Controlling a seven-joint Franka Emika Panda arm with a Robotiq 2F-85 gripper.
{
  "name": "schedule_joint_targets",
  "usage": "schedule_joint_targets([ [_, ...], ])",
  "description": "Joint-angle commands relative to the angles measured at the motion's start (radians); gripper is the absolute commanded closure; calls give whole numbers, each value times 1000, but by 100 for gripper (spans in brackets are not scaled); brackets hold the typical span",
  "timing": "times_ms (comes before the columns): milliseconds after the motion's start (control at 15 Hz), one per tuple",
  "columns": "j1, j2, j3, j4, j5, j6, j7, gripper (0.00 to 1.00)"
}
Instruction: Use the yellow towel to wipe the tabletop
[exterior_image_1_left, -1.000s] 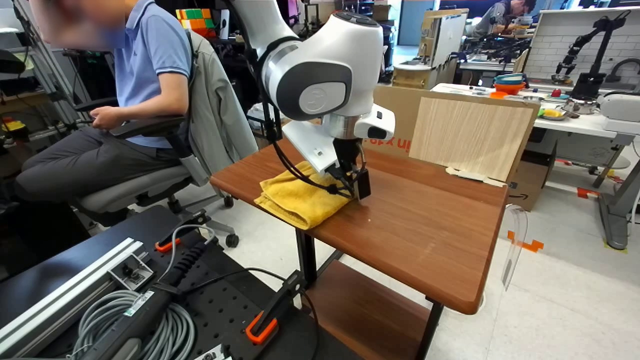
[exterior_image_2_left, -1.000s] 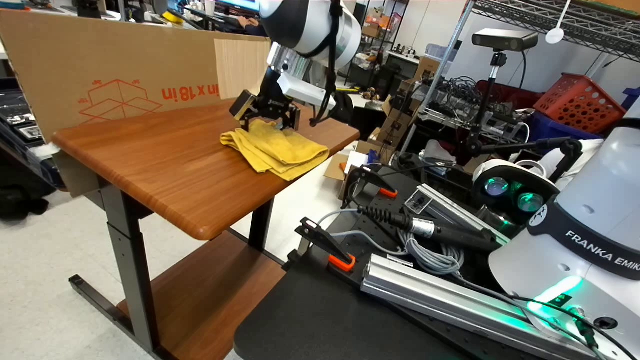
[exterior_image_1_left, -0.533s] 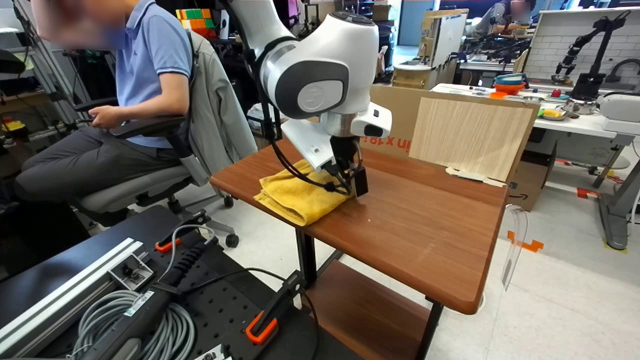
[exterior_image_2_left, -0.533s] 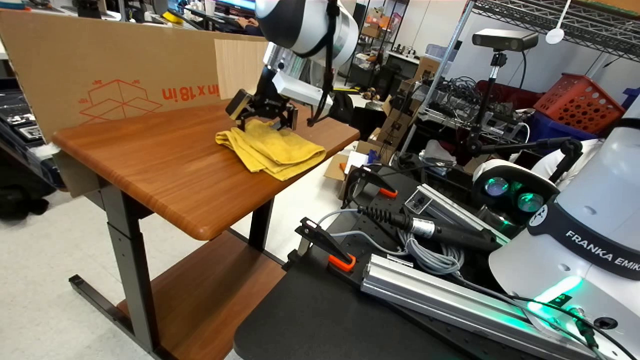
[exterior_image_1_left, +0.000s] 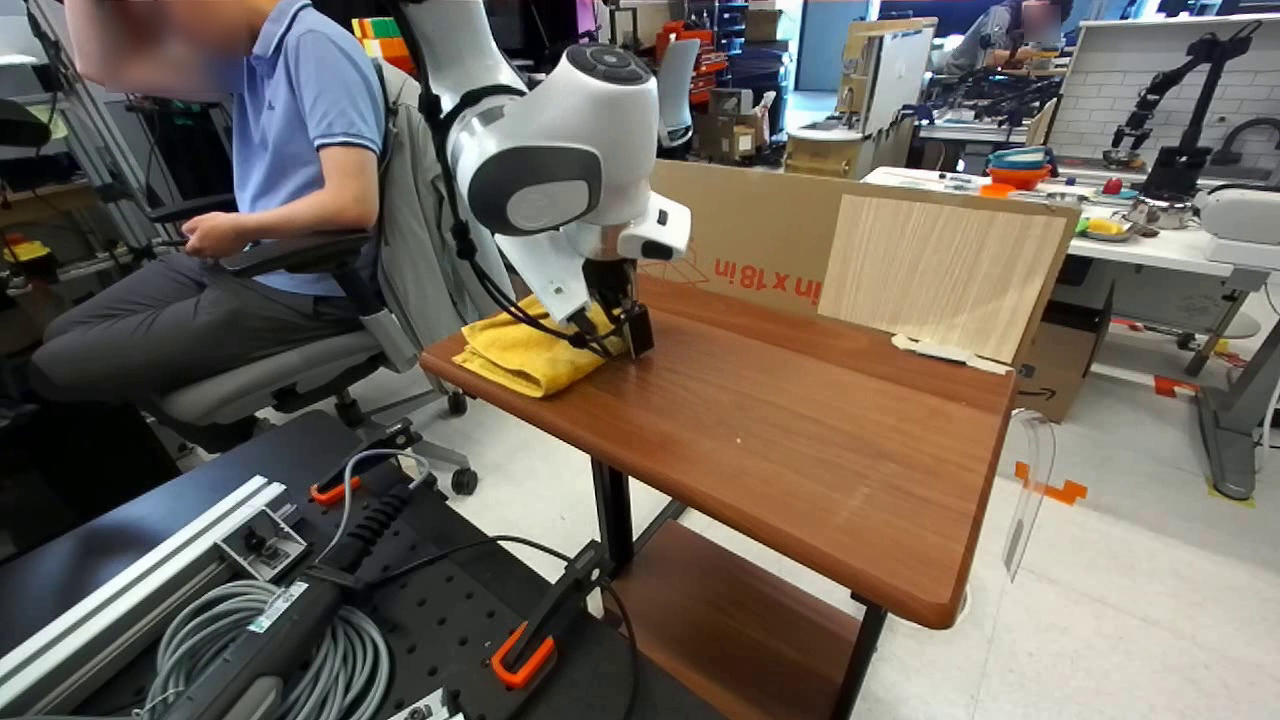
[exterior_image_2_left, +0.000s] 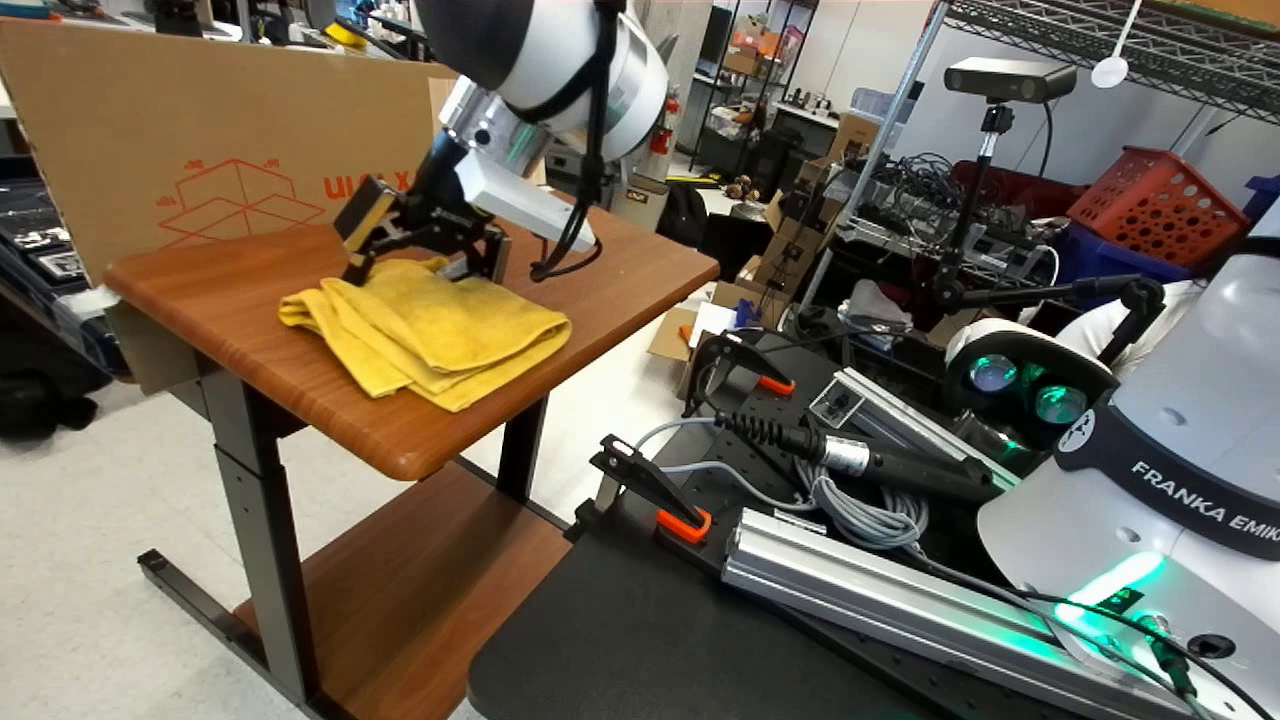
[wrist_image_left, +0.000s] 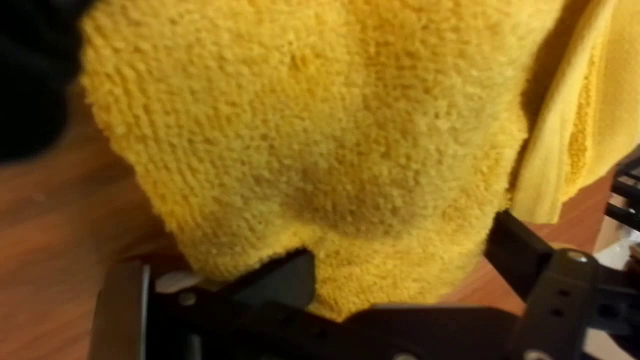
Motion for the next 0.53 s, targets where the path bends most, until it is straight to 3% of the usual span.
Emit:
schedule_joint_targets([
  [0,-84,209,135,159,-14,164,-33,0],
  [133,-110,271,162,240,-68,212,7,0],
  [467,-149,361,152,406,-188,245,80,0],
])
